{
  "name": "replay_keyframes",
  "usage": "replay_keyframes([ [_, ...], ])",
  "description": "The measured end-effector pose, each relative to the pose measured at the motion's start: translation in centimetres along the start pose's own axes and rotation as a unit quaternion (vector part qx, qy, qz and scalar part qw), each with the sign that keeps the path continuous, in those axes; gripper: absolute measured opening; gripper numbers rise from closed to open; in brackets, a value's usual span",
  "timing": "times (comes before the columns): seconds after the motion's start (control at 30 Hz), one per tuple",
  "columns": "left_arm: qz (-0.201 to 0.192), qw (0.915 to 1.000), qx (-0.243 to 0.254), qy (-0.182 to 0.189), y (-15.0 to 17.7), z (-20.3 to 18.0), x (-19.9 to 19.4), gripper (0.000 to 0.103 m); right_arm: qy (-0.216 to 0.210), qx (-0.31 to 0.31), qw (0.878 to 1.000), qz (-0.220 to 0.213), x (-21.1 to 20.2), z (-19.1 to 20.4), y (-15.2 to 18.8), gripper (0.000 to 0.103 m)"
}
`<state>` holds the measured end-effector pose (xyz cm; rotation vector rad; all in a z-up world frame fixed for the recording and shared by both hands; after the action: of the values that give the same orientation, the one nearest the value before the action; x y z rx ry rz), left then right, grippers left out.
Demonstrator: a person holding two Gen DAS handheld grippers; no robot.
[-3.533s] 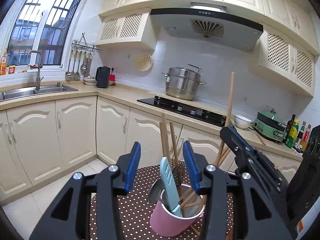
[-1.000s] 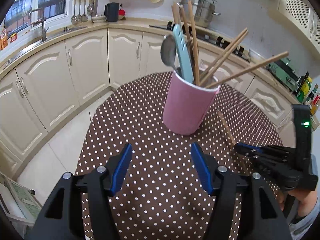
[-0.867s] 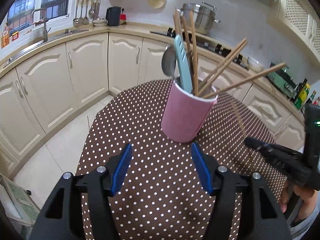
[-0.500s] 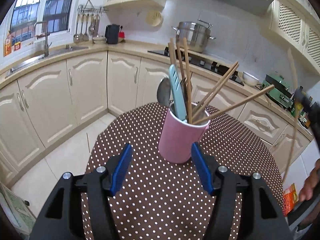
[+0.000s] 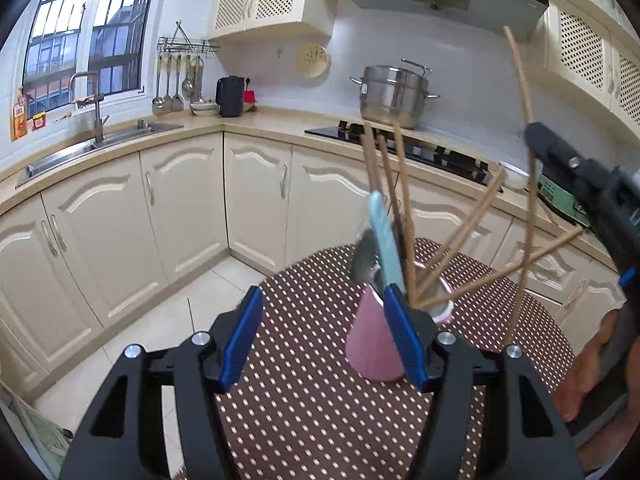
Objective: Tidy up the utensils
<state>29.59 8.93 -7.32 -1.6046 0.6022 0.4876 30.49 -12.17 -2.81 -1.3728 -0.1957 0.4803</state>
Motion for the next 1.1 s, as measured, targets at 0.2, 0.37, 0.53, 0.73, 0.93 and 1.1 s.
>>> replay_keyframes([
  [0.2, -0.005, 1.0000, -0.004, -0.002, -1.3, 1.1, 1.4, 0.062, 0.010, -0.046, 0.999, -0.018, 2.7, 1.6, 0.9, 0.006],
  [0.37, -0.004, 1.0000, 0.002, -0.008, -1.9, 1.6, 2.6, 0.062, 0.023, -0.057, 0.998, -0.030, 4.3, 1.8, 1.5, 0.006],
  [0.53, 0.000, 1.0000, -0.006, -0.007, -2.2, 2.2, 3.4, 0.062, 0.028, -0.061, 0.997, -0.025, 5.4, 1.5, 2.1, 0.006],
  [0.73, 0.002, 1.0000, -0.006, -0.004, -2.1, 2.2, 3.8, 0.062, 0.032, -0.065, 0.997, 0.005, 5.3, 1.1, 3.1, 0.006],
  [0.93, 0.003, 1.0000, -0.002, -0.004, -1.9, 1.7, 3.0, 0.062, 0.046, -0.074, 0.996, 0.030, 4.5, 0.8, 3.5, 0.007],
  [1.1, -0.005, 1.0000, -0.003, -0.001, -1.8, 1.1, 1.3, 0.062, 0.052, -0.070, 0.995, 0.039, 3.3, 0.8, 2.9, 0.009],
])
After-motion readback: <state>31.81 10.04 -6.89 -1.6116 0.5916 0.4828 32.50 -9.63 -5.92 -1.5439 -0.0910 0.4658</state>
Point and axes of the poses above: each gripper's, at about its wrist camera, not at the fingertips, and x roughly the way its jaws point, z to its left, y to its underside, the point moved 2 cm from there along x, roughly the way its jaws point, and after that the axes turned 8 degrees about z, right-handed, at the moved point
